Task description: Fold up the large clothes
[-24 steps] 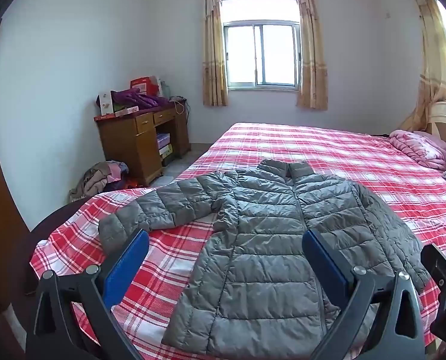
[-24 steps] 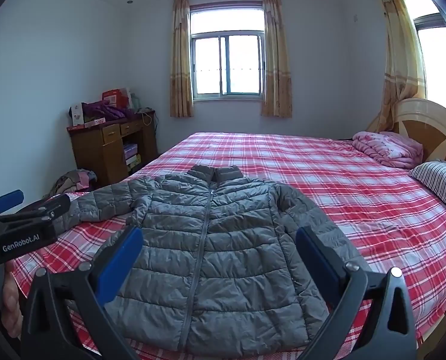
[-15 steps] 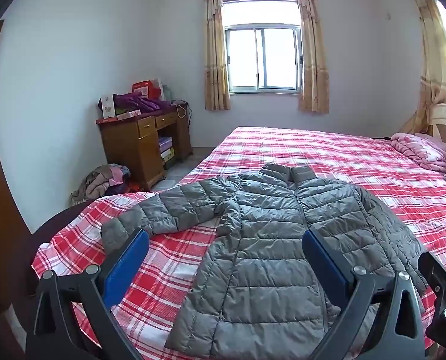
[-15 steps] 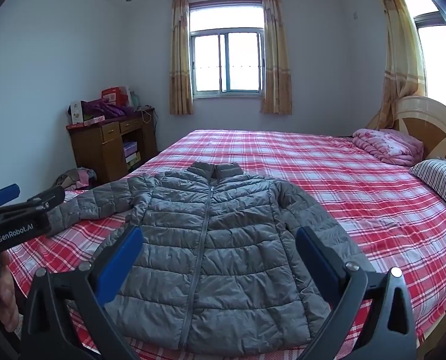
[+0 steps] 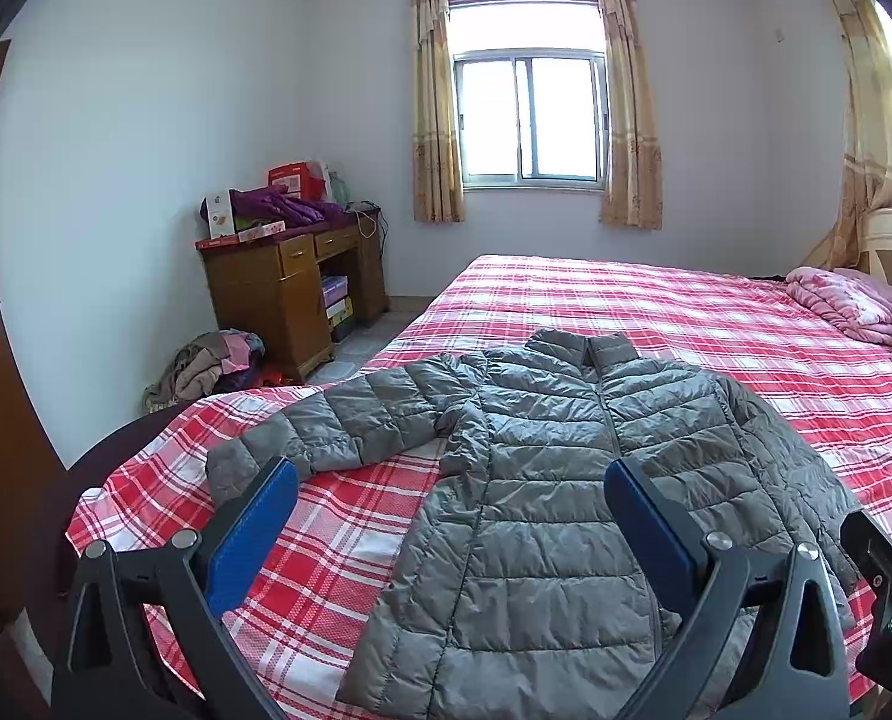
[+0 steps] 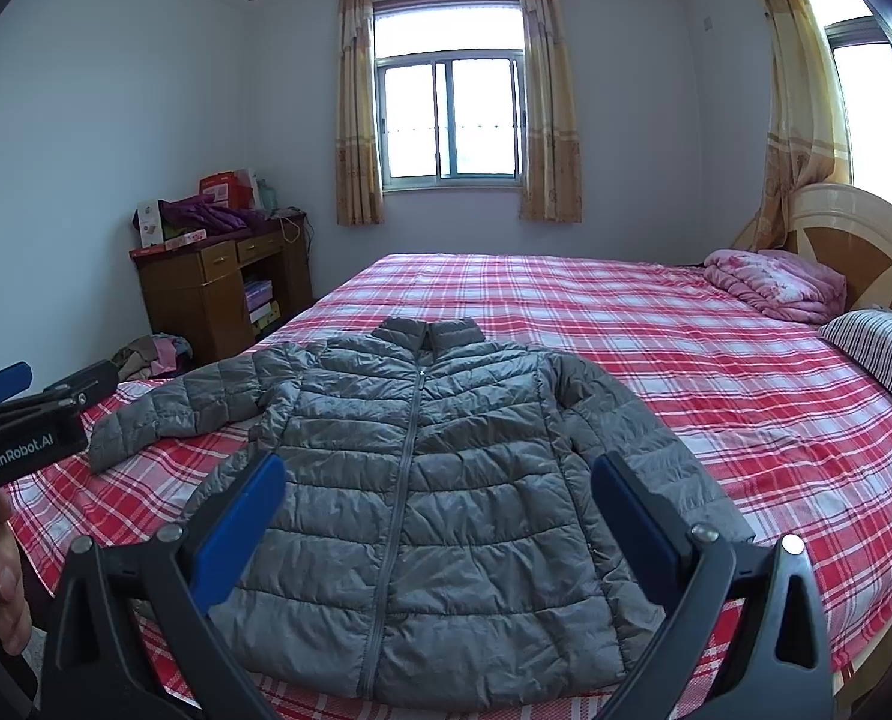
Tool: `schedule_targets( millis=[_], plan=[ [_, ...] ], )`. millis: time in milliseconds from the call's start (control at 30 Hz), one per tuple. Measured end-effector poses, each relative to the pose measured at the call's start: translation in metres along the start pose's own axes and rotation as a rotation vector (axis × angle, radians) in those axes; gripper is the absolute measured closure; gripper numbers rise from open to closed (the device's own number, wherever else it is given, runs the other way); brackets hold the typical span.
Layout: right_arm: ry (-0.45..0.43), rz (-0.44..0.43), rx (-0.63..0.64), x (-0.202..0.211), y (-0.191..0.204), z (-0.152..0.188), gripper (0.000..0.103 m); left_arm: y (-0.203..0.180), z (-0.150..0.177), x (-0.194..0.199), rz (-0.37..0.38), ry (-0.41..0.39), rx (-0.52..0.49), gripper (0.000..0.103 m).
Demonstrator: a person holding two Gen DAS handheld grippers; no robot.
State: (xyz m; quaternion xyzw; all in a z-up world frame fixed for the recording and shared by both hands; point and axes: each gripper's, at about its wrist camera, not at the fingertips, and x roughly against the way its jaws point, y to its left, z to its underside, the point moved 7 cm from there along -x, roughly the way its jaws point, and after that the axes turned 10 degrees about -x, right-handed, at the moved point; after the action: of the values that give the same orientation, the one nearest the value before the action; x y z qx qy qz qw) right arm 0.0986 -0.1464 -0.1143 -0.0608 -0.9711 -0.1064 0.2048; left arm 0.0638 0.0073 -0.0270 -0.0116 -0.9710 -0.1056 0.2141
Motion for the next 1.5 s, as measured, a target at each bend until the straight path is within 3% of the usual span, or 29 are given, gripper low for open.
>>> schedule_targets(
  millis=[1500],
  plan=[
    [0.019,-0.001,-0.002,-0.0026,0.0007,0.0033,0.000,0.0056,0.0023,-0.0060,-0.003,0.005,0.001,0.001]
  ],
)
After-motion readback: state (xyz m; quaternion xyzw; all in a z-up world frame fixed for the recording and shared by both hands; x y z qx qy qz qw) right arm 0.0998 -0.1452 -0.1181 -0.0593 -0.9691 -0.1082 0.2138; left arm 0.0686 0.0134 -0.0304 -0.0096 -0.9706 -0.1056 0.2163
